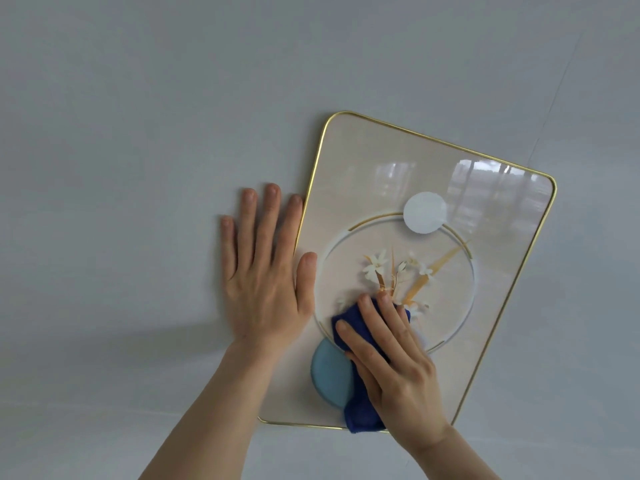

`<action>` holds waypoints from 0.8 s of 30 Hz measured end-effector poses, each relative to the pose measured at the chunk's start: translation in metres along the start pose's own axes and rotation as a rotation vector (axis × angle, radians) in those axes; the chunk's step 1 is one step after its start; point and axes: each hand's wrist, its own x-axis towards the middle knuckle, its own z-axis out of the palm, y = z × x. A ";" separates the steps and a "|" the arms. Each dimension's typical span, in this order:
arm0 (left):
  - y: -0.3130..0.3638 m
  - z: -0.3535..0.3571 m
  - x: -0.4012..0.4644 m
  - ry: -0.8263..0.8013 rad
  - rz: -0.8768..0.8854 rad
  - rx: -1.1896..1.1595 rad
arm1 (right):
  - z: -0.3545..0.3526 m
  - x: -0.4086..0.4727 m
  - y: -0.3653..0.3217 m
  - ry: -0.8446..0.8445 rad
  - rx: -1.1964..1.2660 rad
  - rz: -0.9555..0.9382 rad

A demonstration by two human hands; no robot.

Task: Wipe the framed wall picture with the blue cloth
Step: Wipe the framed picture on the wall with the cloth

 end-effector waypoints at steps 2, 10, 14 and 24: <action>0.000 0.000 0.000 0.000 0.000 -0.005 | -0.002 -0.002 -0.001 -0.006 -0.001 0.009; 0.000 0.000 -0.001 0.011 -0.013 -0.012 | -0.008 -0.014 0.000 -0.051 0.015 0.032; 0.000 0.001 -0.002 0.020 -0.014 -0.022 | -0.024 -0.053 0.011 -0.147 -0.023 0.029; 0.002 -0.002 0.000 0.011 -0.004 -0.029 | -0.048 -0.078 0.010 -0.359 0.011 0.232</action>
